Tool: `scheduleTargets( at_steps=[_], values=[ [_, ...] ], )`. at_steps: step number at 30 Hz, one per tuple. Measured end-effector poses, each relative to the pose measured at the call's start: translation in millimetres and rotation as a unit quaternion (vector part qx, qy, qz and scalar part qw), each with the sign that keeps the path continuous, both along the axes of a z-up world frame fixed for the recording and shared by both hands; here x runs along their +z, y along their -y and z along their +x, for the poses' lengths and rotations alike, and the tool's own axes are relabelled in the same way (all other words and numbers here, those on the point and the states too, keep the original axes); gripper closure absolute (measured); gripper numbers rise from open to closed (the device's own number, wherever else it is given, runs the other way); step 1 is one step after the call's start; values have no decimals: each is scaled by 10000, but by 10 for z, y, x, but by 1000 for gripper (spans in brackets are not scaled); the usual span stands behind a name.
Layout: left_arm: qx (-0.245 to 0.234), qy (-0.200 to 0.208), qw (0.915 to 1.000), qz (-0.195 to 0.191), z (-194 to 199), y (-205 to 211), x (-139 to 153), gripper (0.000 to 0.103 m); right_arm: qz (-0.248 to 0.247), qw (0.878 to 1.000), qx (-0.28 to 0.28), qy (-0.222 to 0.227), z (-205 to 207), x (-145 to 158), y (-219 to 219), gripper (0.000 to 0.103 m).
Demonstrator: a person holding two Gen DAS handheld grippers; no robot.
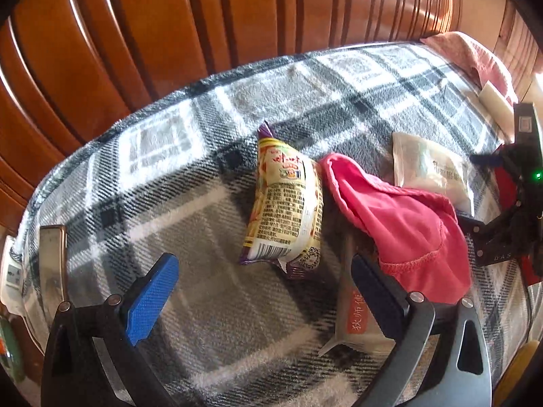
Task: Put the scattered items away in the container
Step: 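Grasp the white wipes packet with the right gripper while the left grasps the yellow snack bag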
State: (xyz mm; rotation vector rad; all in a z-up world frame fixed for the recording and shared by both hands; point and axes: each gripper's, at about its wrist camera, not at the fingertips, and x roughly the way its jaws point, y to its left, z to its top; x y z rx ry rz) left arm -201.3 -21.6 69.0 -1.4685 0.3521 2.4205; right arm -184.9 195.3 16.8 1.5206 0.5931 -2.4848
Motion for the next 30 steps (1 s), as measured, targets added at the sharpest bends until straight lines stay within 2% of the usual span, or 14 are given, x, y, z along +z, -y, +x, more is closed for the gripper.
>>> scheduleTargets(
  at_steps=[4,7,9,11,12,13,15,17,19,22,23,25,27,30],
  values=[
    [-141,40,9998,-121,27,-43,-29,0,419,9976,525,-159,-194,48,161,0],
    [-150,-30,9997,-181,20,-52,-23,0,60,9956,911,232,-421,28,157,0],
    [-85,-13,9999,-83,-9,-41,-7,0,-764,9941,395,656,-629,14,1,0],
    [-40,9,10000,54,-49,-20,12,0,-1234,9912,-203,426,-671,60,-136,8],
    [-16,-1,10000,95,-65,-12,24,0,-1293,9902,-469,235,-635,92,-181,18],
    [-3,-26,10000,88,-81,-14,33,0,-1280,9895,-670,60,-578,118,-211,31],
    [-15,-128,9999,-49,-111,-32,35,0,-1174,9864,-1143,-129,-417,160,-261,37],
    [-43,-191,9996,-193,-152,-71,20,0,-945,9813,-1664,-230,-209,184,-292,37],
    [-143,-214,9993,-265,-176,-113,-3,0,-786,9707,-2240,-385,72,198,-320,37],
    [-224,-322,9976,-567,-224,-197,-102,0,-1087,9416,-3126,-617,425,112,-247,36],
    [-227,-323,9965,-734,-255,-224,-164,0,-1120,9353,-3275,-741,542,96,-213,36],
    [-94,-327,9948,-964,-315,-231,-264,0,-808,9387,-3231,-889,645,96,-75,36],
    [26,-247,9960,-859,-354,-177,-300,0,-432,9445,-3106,-977,701,100,13,36],
    [161,-145,9985,-499,-408,-82,-360,0,-511,9398,-3231,-989,757,2,-24,36]
  ],
)
